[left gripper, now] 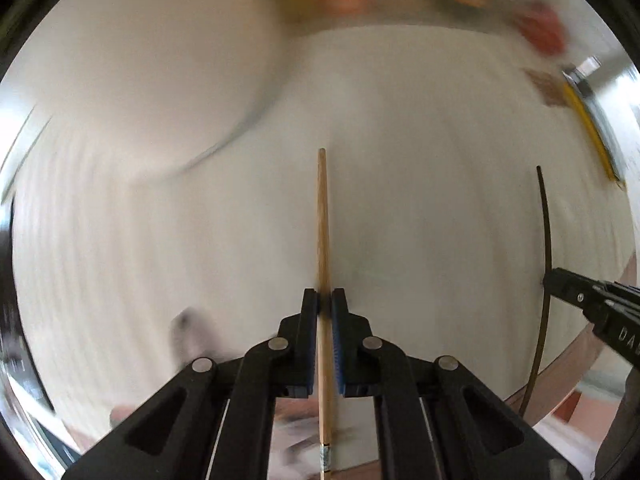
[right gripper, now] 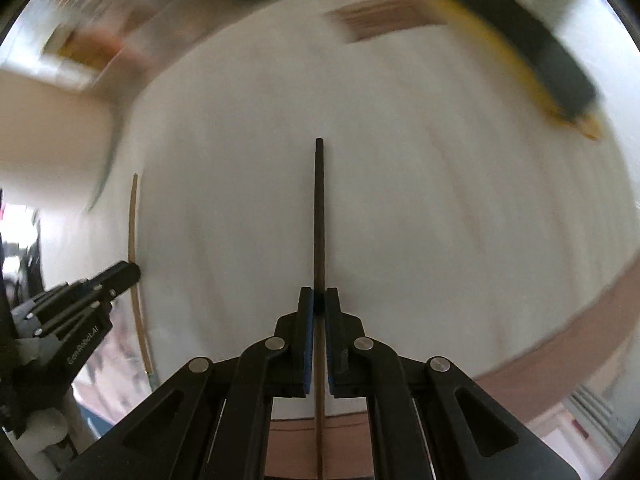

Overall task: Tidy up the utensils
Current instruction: 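Grasp a dark chopstick with the right tool while the left tool grasps a light wooden chopstick, then lift both held chopsticks upright and carry them toward the cream holder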

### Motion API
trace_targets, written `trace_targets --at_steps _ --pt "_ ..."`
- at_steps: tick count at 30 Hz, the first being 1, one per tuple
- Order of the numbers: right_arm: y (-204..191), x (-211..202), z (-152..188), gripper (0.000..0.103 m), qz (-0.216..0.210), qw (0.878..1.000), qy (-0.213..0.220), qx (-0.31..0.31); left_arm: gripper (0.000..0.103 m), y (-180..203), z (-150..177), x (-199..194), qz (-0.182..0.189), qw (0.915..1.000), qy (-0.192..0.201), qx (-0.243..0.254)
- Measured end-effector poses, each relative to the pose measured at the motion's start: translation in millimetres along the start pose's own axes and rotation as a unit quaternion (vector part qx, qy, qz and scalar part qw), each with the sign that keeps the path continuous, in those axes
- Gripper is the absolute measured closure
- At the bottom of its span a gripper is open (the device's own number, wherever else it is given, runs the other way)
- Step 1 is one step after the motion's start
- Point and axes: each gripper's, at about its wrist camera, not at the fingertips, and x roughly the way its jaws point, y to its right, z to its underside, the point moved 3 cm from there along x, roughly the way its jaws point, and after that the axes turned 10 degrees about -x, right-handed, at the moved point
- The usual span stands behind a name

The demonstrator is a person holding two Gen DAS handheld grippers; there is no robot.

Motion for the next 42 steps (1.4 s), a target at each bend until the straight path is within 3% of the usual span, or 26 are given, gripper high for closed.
trace_targets --at_steps 4,7,14,18,23,33,40,42 --pt "-60.9 15.0 -9.4 0.098 -0.018 0.998 -0.018 -0.060 0.099 -67.1 13.2 -2.0 0.007 0.9961 -0.015 -0.087" --pt "-100.7 26.8 -13.4 0.098 -0.017 0.994 -0.041 -0.103 0.098 -94.1 21.3 1.6 0.033 0.9895 -0.027 -0.138" --pt "-134.8 37.7 -34.1 0.098 0.022 0.984 -0.090 -0.155 0.094 -122.6 16.2 -0.6 0.048 0.9869 -0.026 -0.152" --pt "-138.9 44.9 -51.2 0.097 0.015 0.983 -0.118 -0.141 0.094 -109.6 8.9 2.7 0.043 0.9877 -0.022 -0.149" --pt "-123.5 44.4 -74.5 0.097 0.032 0.981 -0.118 -0.150 0.094 -104.6 9.6 0.2 0.031 0.9895 -0.019 -0.140" --pt "-125.0 45.3 -71.3 0.097 0.046 0.980 -0.123 -0.147 0.094 -68.4 5.1 2.3 0.023 0.9900 -0.013 -0.138" --pt "-143.4 49.8 -66.7 0.096 0.100 0.974 -0.116 -0.168 0.094 -73.0 -4.1 0.4 0.013 0.9918 -0.016 -0.126" --pt "-148.7 49.4 -62.6 0.096 0.112 0.973 -0.105 -0.172 0.098 -68.4 -4.5 1.7 0.010 0.9919 -0.016 -0.126"
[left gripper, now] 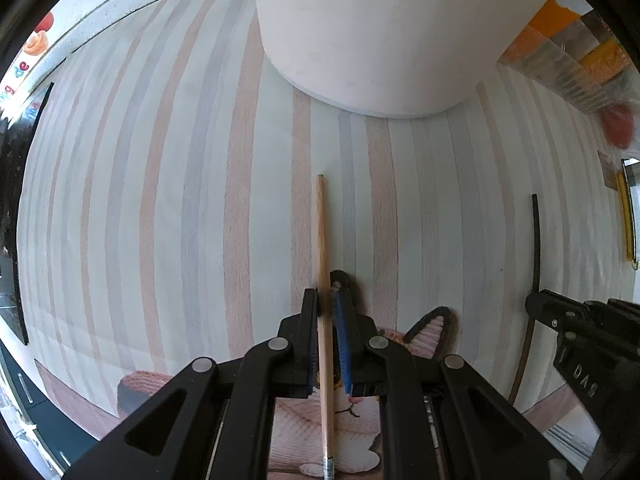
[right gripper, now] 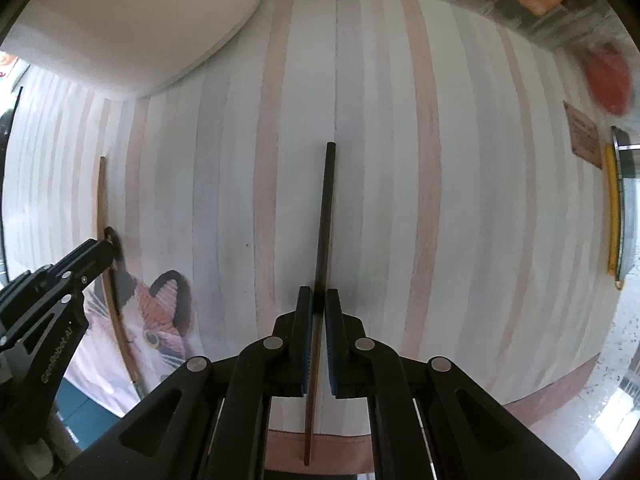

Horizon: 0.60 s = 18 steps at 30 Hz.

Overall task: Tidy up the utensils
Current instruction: 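Lift both held chopsticks upright and carry them toward the cream holder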

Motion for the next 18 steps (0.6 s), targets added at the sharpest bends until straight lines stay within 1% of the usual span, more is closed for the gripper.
trace_targets --at_steps 2,4,6,7,9,16,18 --pt "-5.2 -1.8 4.5 0.097 0.009 1.000 0.016 0.000 0.099 3.4 1.4 0.0 -0.002 0.9999 0.002 0.010" --pt "-6.4 -1.9 9.1 0.097 0.004 1.000 0.030 0.006 0.099 5.4 2.0 -0.6 -0.005 0.9998 0.013 0.015" --pt "-2.5 -5.1 13.4 0.097 -0.023 0.998 0.047 0.021 0.099 3.0 2.7 -10.2 -0.002 0.9994 0.029 0.017" --pt "-1.1 -5.0 15.7 0.097 -0.030 0.998 0.052 0.026 0.099 2.0 2.7 -18.0 0.001 0.9992 0.038 0.016" --pt "1.1 -17.2 20.7 0.097 -0.048 0.995 0.080 0.033 0.099 0.2 3.5 -32.8 0.010 0.9982 0.057 0.016" --pt "-5.4 -75.7 40.2 0.098 -0.059 0.982 0.179 0.018 0.099 -5.5 7.1 -95.3 0.032 0.9908 0.130 0.018" --pt "-5.8 -88.7 42.1 0.098 -0.063 0.979 0.196 0.012 0.099 -9.8 5.6 -111.4 0.038 0.9881 0.148 0.017"
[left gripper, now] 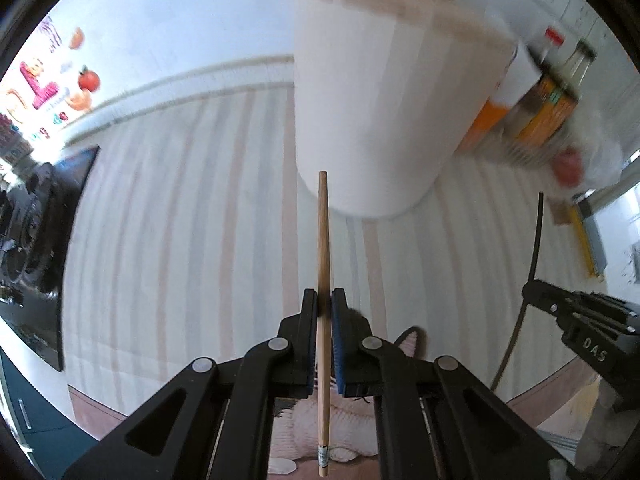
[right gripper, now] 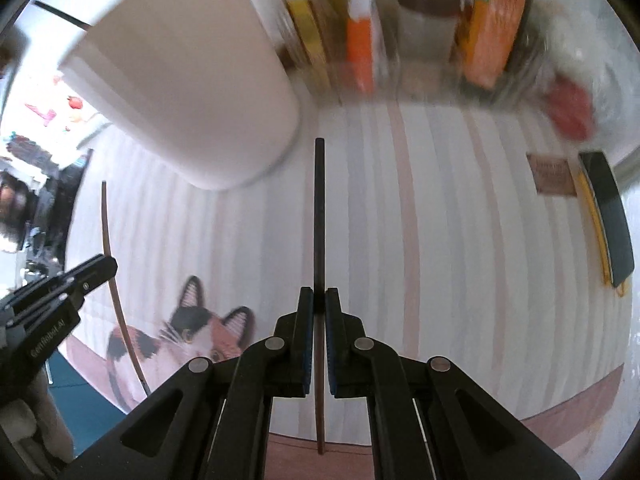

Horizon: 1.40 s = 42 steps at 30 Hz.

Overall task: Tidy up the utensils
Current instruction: 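Lift both held chopsticks upright and carry them toward the cream holder, then lower both chopsticks into the slots of the cream holder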

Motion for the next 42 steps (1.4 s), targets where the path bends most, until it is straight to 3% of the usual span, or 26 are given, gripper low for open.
trace_targets --at_steps 10,17,22,34,42 --pt "-11.6 -69.7 -23.5 0.098 -0.017 0.994 0.104 -0.021 0.099 -11.6 -20.0 -63.1 0.024 0.9954 0.093 -0.002" --pt "-26.4 -113.4 -48.0 0.098 -0.005 0.981 0.188 -0.044 0.099 -12.9 -42.5 -94.5 0.027 0.9892 0.144 -0.003" --pt "-32.7 -138.0 -63.6 0.098 0.001 0.973 0.224 -0.053 0.099 -10.7 -57.7 -119.7 0.041 0.9837 0.174 -0.015" --pt "-47.3 -236.6 -99.1 0.098 -0.026 0.952 0.297 -0.070 0.099 -4.1 -99.3 -227.4 0.123 0.9605 0.249 -0.023" --pt "-60.9 -285.7 -137.7 0.098 -0.035 0.937 0.335 -0.087 0.099 14.1 -154.5 -254.9 0.133 0.9449 0.299 -0.009"
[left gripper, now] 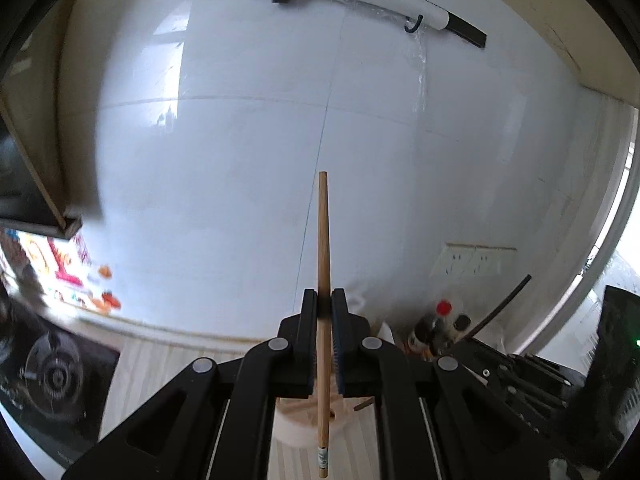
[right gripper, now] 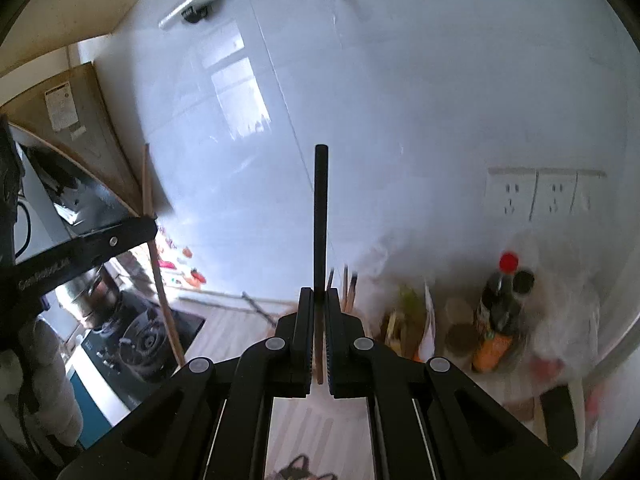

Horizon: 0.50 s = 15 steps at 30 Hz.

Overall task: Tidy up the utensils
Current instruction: 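Lower both chopsticks into the slots of the cream holder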

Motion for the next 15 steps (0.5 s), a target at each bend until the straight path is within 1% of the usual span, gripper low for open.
trace_targets --at_steps 3,8,11,15 --pt "1.2 9.9 -19.1 0.098 0.006 1.000 0.009 -0.005 0.099 0.6 -12.8 23.2 0.000 1.0000 0.004 0.005" --pt "8.8 34.0 -40.6 0.098 0.017 1.000 0.013 -0.002 0.099 -7.4 -21.5 69.2 -0.003 1.0000 -0.009 -0.002" --pt "11.5 48.1 -47.1 0.098 0.019 1.000 0.010 0.002 0.099 -14.0 -21.5 98.0 -0.007 0.9998 -0.017 -0.005" --pt "12.8 66.0 -47.9 0.098 0.019 1.000 -0.001 0.004 0.099 -18.9 -17.4 125.7 -0.007 0.9996 -0.027 -0.001"
